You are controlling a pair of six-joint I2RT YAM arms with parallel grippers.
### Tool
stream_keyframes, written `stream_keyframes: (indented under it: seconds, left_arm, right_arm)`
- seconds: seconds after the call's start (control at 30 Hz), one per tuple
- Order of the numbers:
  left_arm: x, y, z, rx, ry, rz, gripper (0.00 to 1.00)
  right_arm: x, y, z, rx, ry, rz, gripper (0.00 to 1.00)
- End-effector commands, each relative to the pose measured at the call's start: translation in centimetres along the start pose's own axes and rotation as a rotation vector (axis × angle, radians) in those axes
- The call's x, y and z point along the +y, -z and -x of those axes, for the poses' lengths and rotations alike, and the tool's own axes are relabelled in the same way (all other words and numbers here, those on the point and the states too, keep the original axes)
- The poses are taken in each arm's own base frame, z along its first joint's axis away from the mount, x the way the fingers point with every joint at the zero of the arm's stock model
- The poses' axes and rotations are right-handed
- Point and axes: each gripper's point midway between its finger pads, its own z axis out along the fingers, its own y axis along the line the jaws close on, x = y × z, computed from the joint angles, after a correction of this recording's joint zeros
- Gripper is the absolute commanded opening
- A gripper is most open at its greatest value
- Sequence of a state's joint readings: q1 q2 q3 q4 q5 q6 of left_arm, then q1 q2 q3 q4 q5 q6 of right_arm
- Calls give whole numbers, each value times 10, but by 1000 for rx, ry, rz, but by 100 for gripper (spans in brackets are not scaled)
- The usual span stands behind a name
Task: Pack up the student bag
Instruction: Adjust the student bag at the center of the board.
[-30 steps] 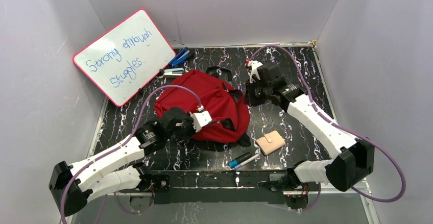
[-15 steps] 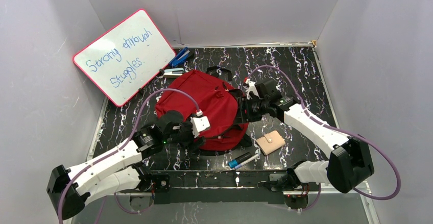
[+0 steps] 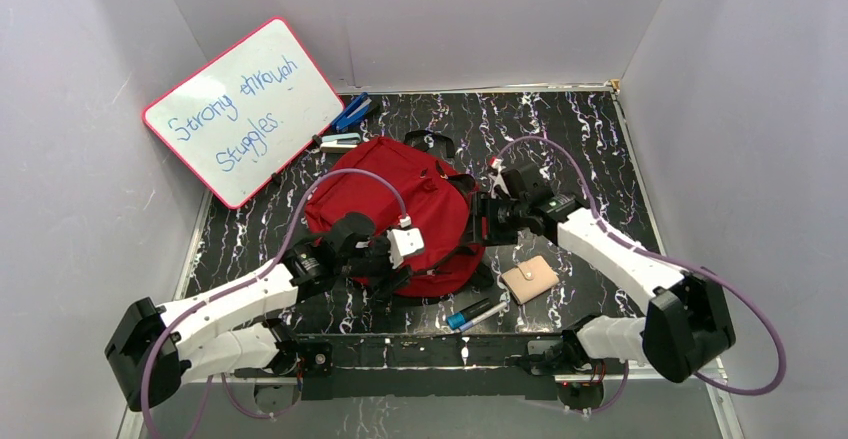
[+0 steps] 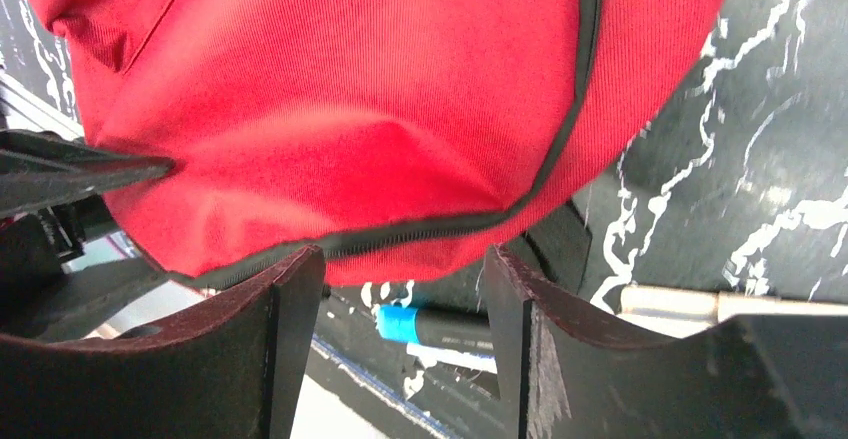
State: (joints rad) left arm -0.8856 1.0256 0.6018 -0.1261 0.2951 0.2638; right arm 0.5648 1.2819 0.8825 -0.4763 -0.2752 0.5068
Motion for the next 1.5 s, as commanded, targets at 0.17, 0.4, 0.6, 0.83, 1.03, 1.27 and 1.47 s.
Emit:
stream_keyframes:
  seconds: [0.17,0.4,0.6,0.83,1.03,1.27,1.47]
  left_arm:
    - [3,5,11,-56,30,33,51]
    - [4,10,9,-77,61,61,22]
    - [-3,10,4,-59,81,31,5]
    - [-7,12,7,-70,75,7,0]
    - [-9,13,7,-70,82,-1,0]
    - [-8,15,4,-68,83,13,0]
    - [-7,13,2,-58,84,18,0]
  right_arm:
    - [-10,16,-44,63,-98,-9,49]
    - [-12,-13,-25,21,-112,-6,47]
    - [-11,-35,3,-59,-131,-7,42]
    - [-1,-62,19,-73,-128,23,43]
    - [34,-76,74,-201,-38,161,54]
    - [96,-64,102,-266,151,465,65]
    - [70,-67,110,-307,125,299,69]
